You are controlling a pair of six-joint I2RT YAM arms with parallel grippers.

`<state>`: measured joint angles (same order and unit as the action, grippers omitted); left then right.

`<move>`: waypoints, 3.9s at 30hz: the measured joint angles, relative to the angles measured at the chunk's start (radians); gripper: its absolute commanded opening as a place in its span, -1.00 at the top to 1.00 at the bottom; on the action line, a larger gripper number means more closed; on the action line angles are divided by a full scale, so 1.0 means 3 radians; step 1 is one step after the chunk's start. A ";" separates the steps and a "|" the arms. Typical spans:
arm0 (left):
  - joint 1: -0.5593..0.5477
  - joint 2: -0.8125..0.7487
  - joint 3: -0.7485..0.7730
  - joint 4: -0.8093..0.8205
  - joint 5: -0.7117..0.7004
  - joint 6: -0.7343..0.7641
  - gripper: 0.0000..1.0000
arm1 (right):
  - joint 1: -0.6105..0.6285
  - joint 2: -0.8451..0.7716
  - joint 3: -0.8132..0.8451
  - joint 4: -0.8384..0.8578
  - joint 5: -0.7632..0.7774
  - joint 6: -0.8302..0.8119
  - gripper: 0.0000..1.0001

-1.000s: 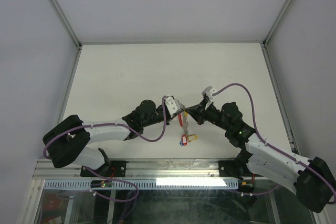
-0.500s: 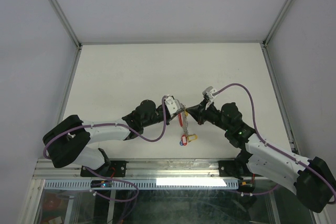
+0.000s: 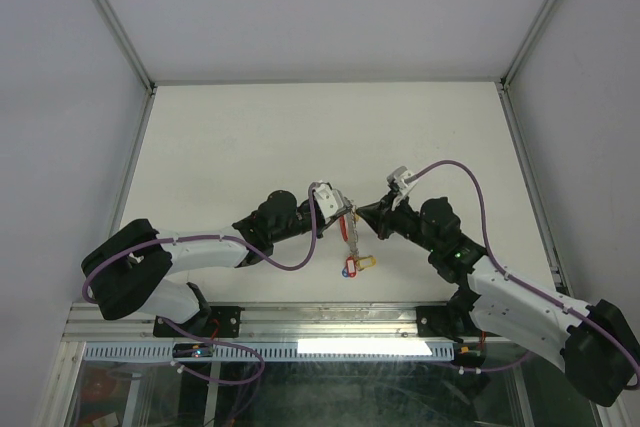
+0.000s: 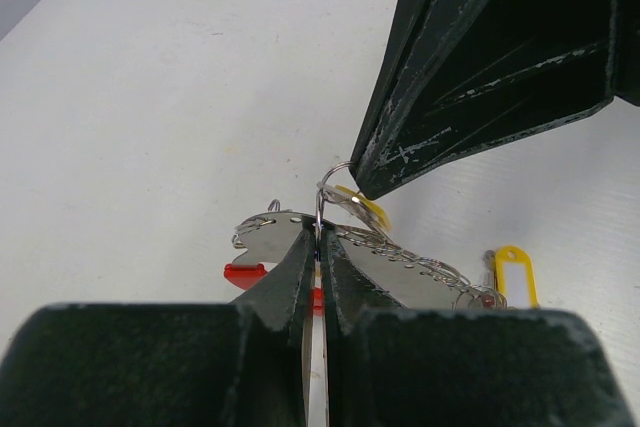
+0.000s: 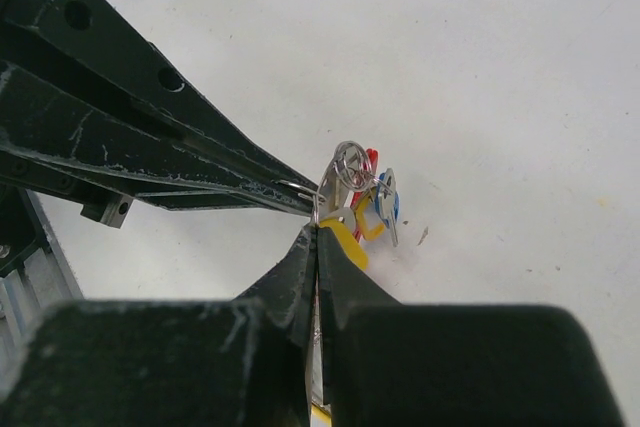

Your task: Put the keys on the keyring

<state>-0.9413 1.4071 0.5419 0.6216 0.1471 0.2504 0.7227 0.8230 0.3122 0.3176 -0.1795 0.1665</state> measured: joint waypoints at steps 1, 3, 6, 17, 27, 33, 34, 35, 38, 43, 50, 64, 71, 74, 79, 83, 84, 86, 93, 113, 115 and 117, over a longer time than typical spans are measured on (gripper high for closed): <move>0.0000 0.0001 0.0000 0.0000 0.0000 0.0000 1.00 | 0.0000 0.0000 0.0000 0.0000 0.0006 0.0009 1.00; 0.0000 0.0001 0.0000 0.0000 0.0000 0.0000 1.00 | 0.0000 0.0003 0.0000 0.0000 0.0028 0.0036 1.00; 0.0000 0.0001 0.0000 0.0000 0.0000 0.0000 1.00 | 0.0001 0.0017 0.0000 0.0000 0.0056 0.0079 1.00; 0.0000 0.0013 0.0000 -0.0008 0.0001 0.0000 1.00 | 0.0005 0.0202 0.0027 -0.0036 0.0154 0.0235 1.00; 0.0000 0.0023 0.0000 -0.0022 0.0003 0.0000 1.00 | 0.0005 0.0072 0.0094 -0.0299 0.0178 0.0161 0.10; -0.0001 0.0023 0.0000 -0.0022 0.0003 0.0000 1.00 | 0.0006 -0.0216 0.0125 -0.0355 0.0333 0.0055 -0.23; -0.0001 0.0023 0.0000 -0.0022 0.0003 0.0000 1.00 | 0.0006 -0.0262 0.0136 -0.0348 0.0426 0.0065 -0.27; -0.0001 0.0023 0.0000 -0.0022 0.0003 0.0000 1.00 | 0.0006 -0.0280 0.0150 -0.0348 0.0502 0.0088 -0.34; 0.0000 0.0023 0.0000 -0.0022 0.0001 0.0000 1.00 | 0.0005 -0.0278 0.0275 -0.0356 0.0793 0.0239 -0.57; -0.0001 0.0023 0.0000 -0.0025 -0.0011 0.0003 1.00 | 0.0005 -0.0139 0.0802 -0.0504 0.1404 0.0727 -0.67; -0.0001 0.0023 -0.0001 -0.0036 -0.0055 0.0018 1.00 | 0.0005 0.0196 0.1803 -0.1057 0.2047 0.1559 -0.69; 0.0000 0.0022 -0.0001 -0.0057 -0.0062 0.0089 1.00 | 0.0005 0.0045 0.1933 -0.1582 0.2375 0.2141 -0.70; -0.0001 0.0022 -0.0001 -0.0061 -0.0062 0.0097 1.00 | 0.0005 0.0053 0.1932 -0.1658 0.2375 0.2248 -0.70; -0.0001 0.0022 -0.0001 -0.0062 -0.0062 0.0097 1.00 | 0.0005 0.0061 0.1928 -0.1647 0.2323 0.2286 -0.69; -0.0001 0.0022 -0.0001 -0.0065 -0.0061 0.0098 1.00 | 0.0005 0.0145 0.1926 -0.1630 0.2263 0.2368 -0.69; 0.0000 0.0022 -0.0001 -0.0065 -0.0061 0.0098 1.00 | 0.0005 0.0106 0.1879 -0.1558 0.2229 0.2394 -0.68; -0.0001 0.0022 -0.0001 -0.0065 -0.0060 0.0098 1.00 | 0.0006 0.0094 0.1869 -0.1548 0.2228 0.2394 -0.69; 0.0000 0.0022 -0.0001 -0.0066 -0.0060 0.0098 1.00 | 0.0005 0.0090 0.1869 -0.1540 0.2228 0.2399 -0.69; 0.0000 0.0022 -0.0001 -0.0083 -0.0058 0.0100 1.00 | 0.0006 0.0067 0.1839 -0.1462 0.2205 0.2408 -0.68; 0.0000 0.0022 0.0000 -0.0113 -0.0036 0.0100 1.00 | 0.0005 -0.0052 0.1759 -0.1470 0.2266 0.1938 -0.66; -0.0001 0.0022 0.0000 -0.0113 -0.0024 0.0100 1.00 | 0.0005 -0.0177 0.1653 -0.1539 0.2260 0.1559 -0.65; -0.0001 0.0022 -0.0001 -0.0112 -0.0010 0.0100 1.00 | 0.0005 -0.0286 0.1560 -0.1647 0.2200 0.1249 -0.62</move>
<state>-0.9417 1.4136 0.5415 0.5880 0.1440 0.2806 0.7242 0.7372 0.7803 -0.1764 0.4805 0.5411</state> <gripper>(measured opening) 0.006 0.827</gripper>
